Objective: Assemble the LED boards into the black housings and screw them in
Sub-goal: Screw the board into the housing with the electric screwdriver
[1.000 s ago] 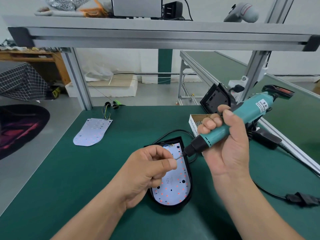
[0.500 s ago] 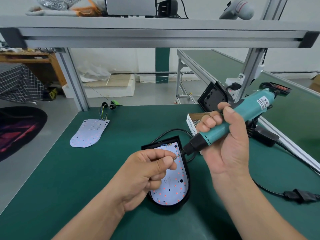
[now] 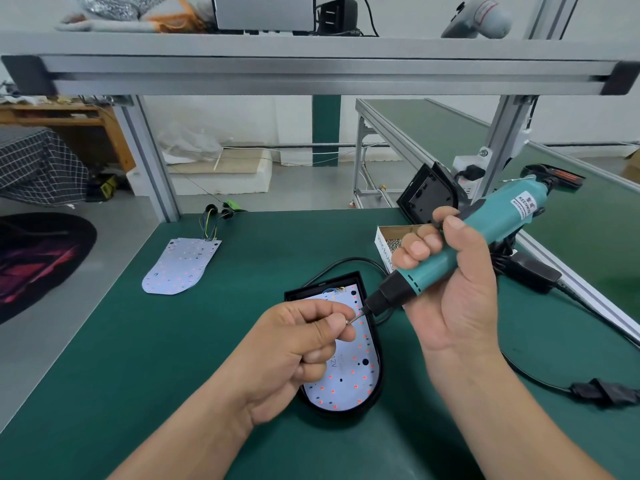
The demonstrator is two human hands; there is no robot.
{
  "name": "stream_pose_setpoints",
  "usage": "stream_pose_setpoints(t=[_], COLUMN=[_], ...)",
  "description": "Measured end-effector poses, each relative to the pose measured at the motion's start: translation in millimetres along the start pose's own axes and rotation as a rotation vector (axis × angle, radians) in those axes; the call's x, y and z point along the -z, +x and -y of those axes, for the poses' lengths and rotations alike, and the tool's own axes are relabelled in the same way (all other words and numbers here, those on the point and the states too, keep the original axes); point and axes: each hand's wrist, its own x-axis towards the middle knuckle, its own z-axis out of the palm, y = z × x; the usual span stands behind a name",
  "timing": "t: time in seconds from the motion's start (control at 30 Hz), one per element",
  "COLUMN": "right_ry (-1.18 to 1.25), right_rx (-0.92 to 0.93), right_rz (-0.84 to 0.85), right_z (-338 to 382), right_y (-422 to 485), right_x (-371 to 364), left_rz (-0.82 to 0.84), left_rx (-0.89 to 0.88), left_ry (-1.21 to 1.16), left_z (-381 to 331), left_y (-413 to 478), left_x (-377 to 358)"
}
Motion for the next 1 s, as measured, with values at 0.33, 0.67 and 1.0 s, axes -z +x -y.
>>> stream_pose_setpoints(t=[0.33, 0.67, 1.0], right_ry=[-0.001, -0.011, -0.104], right_rx=[0.009, 0.012, 0.035], right_rz=[-0.011, -0.006, 0.102], right_z=[-0.2, 0.2, -2.1], right_y=[-0.3, 0.5, -0.3], right_x=[0.8, 2.6, 3.6], left_rz=[0.003, -0.007, -0.110], left_rx=[0.004, 0.006, -0.053], left_ry=[-0.008, -0.002, 0.090], left_z=[-0.9, -0.3, 3.1], left_y=[0.0, -0.2, 1.5], left_x=[0.4, 0.4, -0.5])
